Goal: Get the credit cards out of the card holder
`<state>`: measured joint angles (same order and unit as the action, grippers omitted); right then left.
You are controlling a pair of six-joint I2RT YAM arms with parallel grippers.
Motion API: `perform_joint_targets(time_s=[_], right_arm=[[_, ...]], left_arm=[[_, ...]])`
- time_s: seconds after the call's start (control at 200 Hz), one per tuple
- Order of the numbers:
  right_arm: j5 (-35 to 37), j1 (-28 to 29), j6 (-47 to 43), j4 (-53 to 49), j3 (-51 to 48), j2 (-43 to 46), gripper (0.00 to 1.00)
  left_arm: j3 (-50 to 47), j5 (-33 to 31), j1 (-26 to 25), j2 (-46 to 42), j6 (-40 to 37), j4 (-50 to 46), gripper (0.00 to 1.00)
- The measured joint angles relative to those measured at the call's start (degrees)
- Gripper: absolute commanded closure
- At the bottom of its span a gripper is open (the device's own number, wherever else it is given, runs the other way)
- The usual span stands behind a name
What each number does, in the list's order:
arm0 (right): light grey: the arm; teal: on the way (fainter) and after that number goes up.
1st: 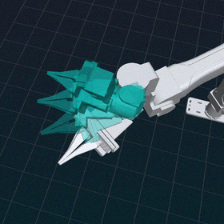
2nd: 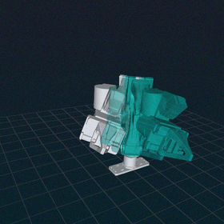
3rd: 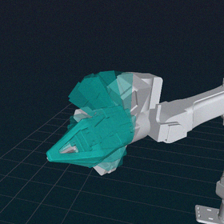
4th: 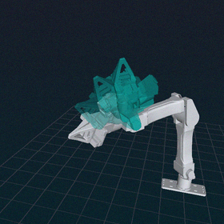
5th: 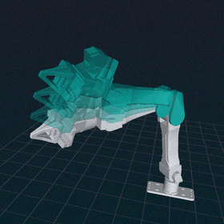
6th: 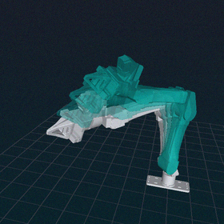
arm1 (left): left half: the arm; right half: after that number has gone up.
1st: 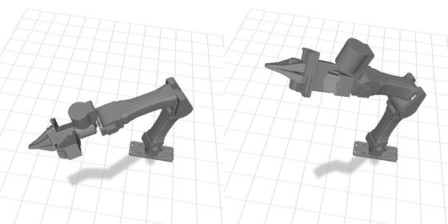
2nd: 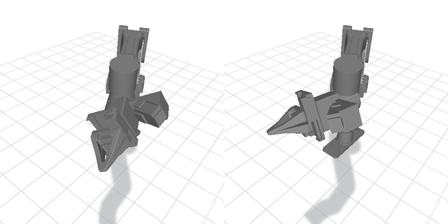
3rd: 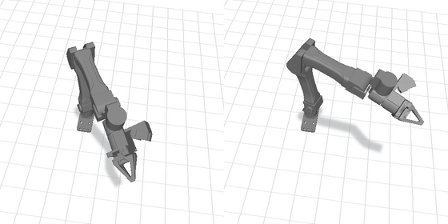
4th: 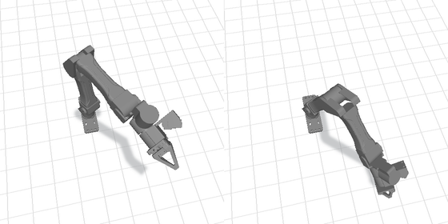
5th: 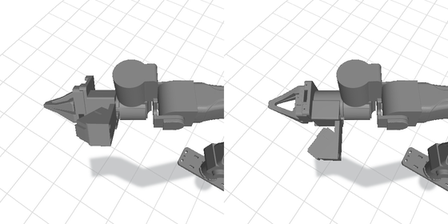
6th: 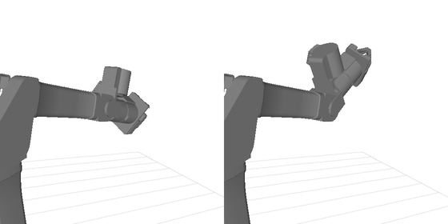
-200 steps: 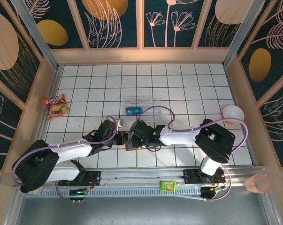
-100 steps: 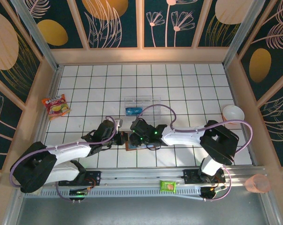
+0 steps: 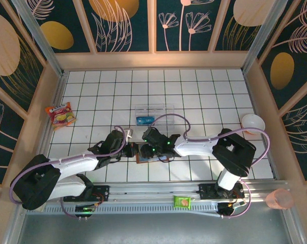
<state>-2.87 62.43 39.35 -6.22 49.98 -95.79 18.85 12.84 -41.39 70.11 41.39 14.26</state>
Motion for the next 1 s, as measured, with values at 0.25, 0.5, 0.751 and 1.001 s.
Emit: perform_joint_targets(time_s=[0.25,0.5,0.751,1.001], right_arm=[[0.02,-0.02,0.02,0.02,-0.28,0.0,0.69],[0.02,-0.11,0.15,0.02,-0.52,-0.44,0.69],[0.26,-0.09,0.42,0.0,-0.55,-1.03,0.69],[4.13,0.79,1.75,-1.09,-0.52,-1.03,0.68]], left_arm=[[0.0,0.0,0.0,0.0,-0.02,0.0,1.0],[0.0,0.0,0.0,0.02,-0.02,0.0,1.0],[0.0,0.0,0.0,0.02,-0.02,0.02,1.0],[0.0,0.0,0.0,0.0,-0.02,0.0,1.0]])
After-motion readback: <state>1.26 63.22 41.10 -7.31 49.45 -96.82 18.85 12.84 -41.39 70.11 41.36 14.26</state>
